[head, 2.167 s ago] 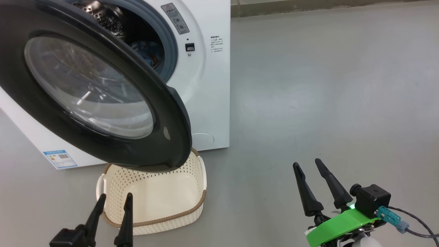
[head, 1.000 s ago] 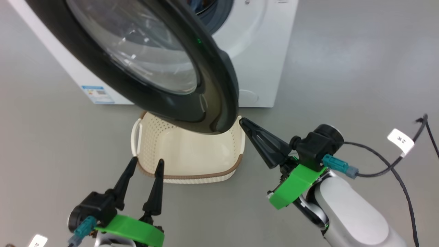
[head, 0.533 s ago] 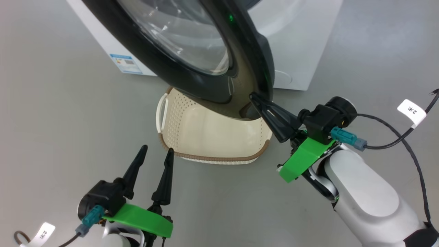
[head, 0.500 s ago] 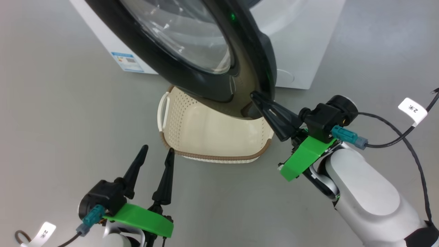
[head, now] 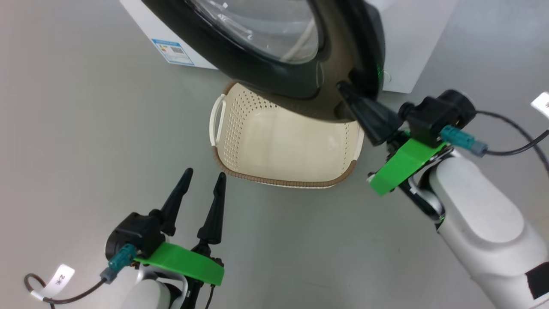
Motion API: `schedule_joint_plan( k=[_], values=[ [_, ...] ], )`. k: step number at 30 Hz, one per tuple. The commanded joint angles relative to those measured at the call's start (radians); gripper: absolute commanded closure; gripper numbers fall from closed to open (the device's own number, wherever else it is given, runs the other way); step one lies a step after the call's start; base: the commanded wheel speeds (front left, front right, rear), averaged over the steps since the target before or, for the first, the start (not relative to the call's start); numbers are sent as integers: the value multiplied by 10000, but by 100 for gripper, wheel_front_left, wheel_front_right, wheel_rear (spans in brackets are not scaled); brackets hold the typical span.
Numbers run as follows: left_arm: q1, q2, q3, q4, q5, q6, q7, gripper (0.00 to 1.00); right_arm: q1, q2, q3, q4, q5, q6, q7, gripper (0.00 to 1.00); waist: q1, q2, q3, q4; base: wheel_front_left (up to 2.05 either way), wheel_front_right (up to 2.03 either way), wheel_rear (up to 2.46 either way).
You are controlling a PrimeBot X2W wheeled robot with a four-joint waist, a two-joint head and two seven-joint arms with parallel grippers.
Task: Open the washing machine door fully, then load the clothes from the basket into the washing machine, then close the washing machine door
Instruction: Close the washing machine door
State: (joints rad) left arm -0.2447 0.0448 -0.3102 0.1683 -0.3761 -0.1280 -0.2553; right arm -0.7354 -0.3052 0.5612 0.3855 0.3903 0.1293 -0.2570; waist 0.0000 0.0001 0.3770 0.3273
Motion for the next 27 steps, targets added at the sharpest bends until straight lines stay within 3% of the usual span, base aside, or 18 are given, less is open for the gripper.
schedule_joint_plan(
  k=[1,19,27],
  values=[
    [-277,111,235,-217,-66,-27,-65,0,-276,-40,-172,-157,35,14,-47,100,0,-1,248,95,0,0,0],
    [-1094,57,-266,-357,-671,-27,-65,0,-2424,-1105,-907,701,-409,14,-47,100,0,-1,1546,618,0,0,0],
    [-1288,56,-459,-393,-1013,-27,-65,0,-3559,-1728,-758,1284,-539,14,-47,100,0,-1,1986,993,0,0,0]
  ],
)
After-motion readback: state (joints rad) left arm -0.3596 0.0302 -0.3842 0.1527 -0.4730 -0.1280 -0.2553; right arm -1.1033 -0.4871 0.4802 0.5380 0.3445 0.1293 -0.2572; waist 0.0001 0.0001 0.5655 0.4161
